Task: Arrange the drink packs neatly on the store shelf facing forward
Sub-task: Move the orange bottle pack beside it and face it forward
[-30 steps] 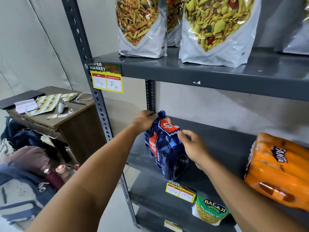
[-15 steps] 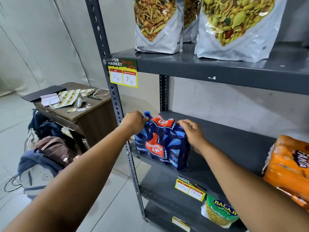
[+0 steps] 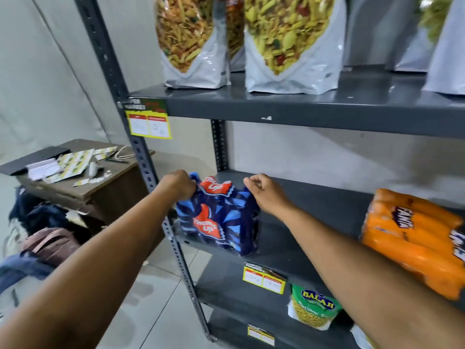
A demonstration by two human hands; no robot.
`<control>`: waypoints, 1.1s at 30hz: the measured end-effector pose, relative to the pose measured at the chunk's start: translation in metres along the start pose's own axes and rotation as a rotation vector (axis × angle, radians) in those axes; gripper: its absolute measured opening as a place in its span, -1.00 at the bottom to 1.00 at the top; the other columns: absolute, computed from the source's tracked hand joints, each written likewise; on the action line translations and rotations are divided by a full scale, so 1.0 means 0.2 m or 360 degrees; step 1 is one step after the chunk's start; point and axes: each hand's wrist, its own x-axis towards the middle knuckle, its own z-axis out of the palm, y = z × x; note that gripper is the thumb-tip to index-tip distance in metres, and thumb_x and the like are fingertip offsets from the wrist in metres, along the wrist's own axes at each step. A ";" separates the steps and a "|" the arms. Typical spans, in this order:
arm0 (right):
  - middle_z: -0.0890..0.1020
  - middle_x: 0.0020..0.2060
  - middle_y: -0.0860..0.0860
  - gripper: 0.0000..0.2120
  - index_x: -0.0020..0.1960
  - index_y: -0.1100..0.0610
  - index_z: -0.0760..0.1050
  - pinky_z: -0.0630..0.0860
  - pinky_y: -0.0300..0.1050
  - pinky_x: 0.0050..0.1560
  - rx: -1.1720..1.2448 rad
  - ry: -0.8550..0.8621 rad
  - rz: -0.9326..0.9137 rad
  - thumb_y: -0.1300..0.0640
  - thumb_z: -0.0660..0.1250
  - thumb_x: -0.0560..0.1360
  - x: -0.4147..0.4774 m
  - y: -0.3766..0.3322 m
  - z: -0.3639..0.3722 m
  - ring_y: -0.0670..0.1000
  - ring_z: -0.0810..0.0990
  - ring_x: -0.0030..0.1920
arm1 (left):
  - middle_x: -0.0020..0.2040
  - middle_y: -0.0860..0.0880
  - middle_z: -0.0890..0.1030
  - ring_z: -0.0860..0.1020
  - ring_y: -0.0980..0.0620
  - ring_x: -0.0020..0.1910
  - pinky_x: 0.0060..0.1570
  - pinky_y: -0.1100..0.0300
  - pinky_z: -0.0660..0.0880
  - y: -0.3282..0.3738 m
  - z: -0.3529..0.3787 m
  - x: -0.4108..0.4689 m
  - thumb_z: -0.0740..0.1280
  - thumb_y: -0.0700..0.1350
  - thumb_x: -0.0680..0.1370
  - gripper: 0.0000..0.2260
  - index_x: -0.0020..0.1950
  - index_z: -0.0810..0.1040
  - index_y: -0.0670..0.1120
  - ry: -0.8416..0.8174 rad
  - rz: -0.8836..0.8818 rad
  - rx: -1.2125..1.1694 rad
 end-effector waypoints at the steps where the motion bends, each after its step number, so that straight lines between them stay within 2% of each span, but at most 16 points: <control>1: 0.66 0.14 0.09 -0.58 0.22 0.17 0.53 0.44 -0.11 0.12 -0.0025 0.0043 0.0003 -0.13 0.24 0.57 0.00 0.01 -0.05 0.09 0.59 0.16 | 0.21 -0.34 0.59 0.58 -0.30 0.17 0.06 0.04 0.49 0.06 -0.01 0.00 0.21 0.02 0.59 -0.61 0.20 0.55 -0.27 0.0051 0.0057 0.0029; 4: 0.65 0.15 0.07 -0.59 0.21 0.15 0.52 0.40 -0.15 0.04 -0.0187 0.0131 0.0007 -0.15 0.22 0.58 -0.04 0.09 -0.25 0.10 0.59 0.17 | 0.27 -0.36 0.55 0.52 -0.34 0.25 0.18 -0.06 0.45 0.24 -0.04 -0.02 0.14 0.06 0.62 -0.56 0.26 0.48 -0.28 0.0172 0.0275 0.0010; 6: 0.61 0.23 0.09 -0.56 0.27 0.16 0.49 0.43 -0.10 0.12 -0.0401 0.0185 0.0010 -0.15 0.21 0.59 -0.09 0.18 -0.42 0.13 0.56 0.24 | 0.26 -0.34 0.56 0.51 -0.34 0.25 0.22 -0.08 0.45 0.40 -0.03 -0.05 0.11 0.12 0.62 -0.53 0.23 0.49 -0.25 0.0203 0.0505 0.0024; 8: 0.57 0.31 0.13 -0.55 0.33 0.16 0.45 0.42 0.01 0.25 -0.0677 0.0279 0.0054 -0.13 0.21 0.59 -0.15 0.30 -0.62 0.18 0.53 0.29 | 0.33 -0.32 0.51 0.45 -0.31 0.33 0.31 -0.11 0.41 0.60 0.03 -0.13 0.10 0.12 0.62 -0.52 0.28 0.48 -0.25 0.0175 0.0735 0.0032; 11: 0.52 0.35 0.16 -0.54 0.35 0.12 0.44 0.33 0.13 0.35 -0.0978 0.0468 0.0256 -0.14 0.20 0.58 -0.28 0.50 -0.97 0.19 0.47 0.34 | 0.49 -0.26 0.36 0.29 -0.21 0.49 0.45 -0.08 0.26 0.91 0.16 -0.29 0.09 0.12 0.64 -0.46 0.48 0.32 -0.23 0.0018 0.0934 -0.0116; 14: 0.54 0.31 0.21 -0.48 0.31 0.12 0.44 0.38 0.15 0.28 -0.1016 0.0571 0.0613 -0.22 0.14 0.55 -0.45 0.68 -1.26 0.25 0.49 0.30 | 0.50 -0.20 0.37 0.34 -0.20 0.47 0.37 0.03 0.29 1.16 0.33 -0.43 0.09 0.14 0.64 -0.45 0.50 0.30 -0.21 -0.0273 0.0896 -0.0395; 16: 0.55 0.28 0.25 -0.49 0.30 0.15 0.45 0.45 0.09 0.20 -0.0862 0.0573 0.0757 -0.21 0.14 0.57 -0.56 0.80 -1.39 0.27 0.53 0.25 | 0.38 -0.23 0.50 0.45 -0.24 0.37 0.19 0.08 0.36 1.31 0.46 -0.52 0.12 0.12 0.64 -0.51 0.36 0.44 -0.25 -0.0467 0.0821 -0.0565; 17: 0.55 0.29 0.24 -0.52 0.31 0.15 0.46 0.45 0.06 0.23 -0.0678 0.0535 0.0785 -0.17 0.16 0.59 -0.61 0.86 -1.44 0.26 0.53 0.27 | 0.31 -0.26 0.55 0.50 -0.25 0.31 0.15 0.08 0.39 1.37 0.51 -0.56 0.12 0.11 0.64 -0.52 0.29 0.48 -0.27 -0.0543 0.0790 -0.0615; 19: 0.56 0.32 0.20 -0.55 0.36 0.14 0.47 0.43 0.11 0.33 -0.0205 0.0461 0.0862 -0.11 0.22 0.60 -0.71 0.95 -1.48 0.21 0.54 0.29 | 0.29 -0.30 0.56 0.52 -0.26 0.28 0.22 0.00 0.44 1.48 0.62 -0.65 0.11 0.13 0.65 -0.48 0.26 0.52 -0.31 -0.0661 0.0742 -0.0671; 21: 0.58 0.30 0.18 -0.53 0.36 0.15 0.47 0.44 0.18 0.34 0.0104 0.0420 0.0936 -0.12 0.24 0.58 -0.79 1.03 -1.47 0.18 0.57 0.25 | 0.27 -0.30 0.58 0.55 -0.26 0.24 0.25 -0.09 0.49 1.55 0.72 -0.72 0.12 0.14 0.63 -0.47 0.24 0.56 -0.30 -0.0773 0.0680 -0.0778; 24: 0.57 0.29 0.18 -0.40 0.41 0.17 0.40 0.45 0.23 0.32 0.0459 0.0544 0.1067 -0.23 0.23 0.55 -0.82 1.09 -1.39 0.21 0.56 0.25 | 0.19 -0.24 0.63 0.59 -0.23 0.16 0.19 -0.10 0.53 1.59 0.81 -0.77 0.15 0.13 0.60 -0.53 0.23 0.59 -0.20 -0.0755 0.0598 -0.0796; 27: 0.59 0.25 0.21 -0.45 0.40 0.13 0.37 0.52 0.29 0.21 0.0963 0.0729 0.1078 -0.19 0.26 0.55 -0.80 1.12 -1.31 0.25 0.61 0.16 | 0.13 -0.16 0.63 0.59 -0.17 0.10 0.19 -0.08 0.54 1.59 0.83 -0.75 0.19 0.12 0.60 -0.57 0.25 0.59 -0.17 -0.0749 0.0548 -0.0893; 30: 0.63 0.17 0.20 -0.56 0.28 0.07 0.42 0.56 0.32 0.14 0.0983 0.0846 0.1073 -0.17 0.32 0.52 -0.79 1.12 -1.30 0.25 0.64 0.07 | 0.18 -0.19 0.63 0.60 -0.18 0.13 0.22 -0.15 0.53 1.57 0.84 -0.74 0.19 0.11 0.60 -0.56 0.25 0.56 -0.19 -0.0819 0.0534 -0.1013; 33: 0.65 0.11 0.14 -0.50 0.26 0.01 0.42 0.59 0.26 0.08 0.0875 0.0872 0.1036 -0.21 0.40 0.44 -0.76 1.10 -1.32 0.20 0.66 0.02 | 0.19 -0.23 0.63 0.61 -0.21 0.14 0.23 -0.18 0.53 1.53 0.84 -0.71 0.18 0.09 0.61 -0.58 0.22 0.56 -0.22 -0.0868 0.0474 -0.1142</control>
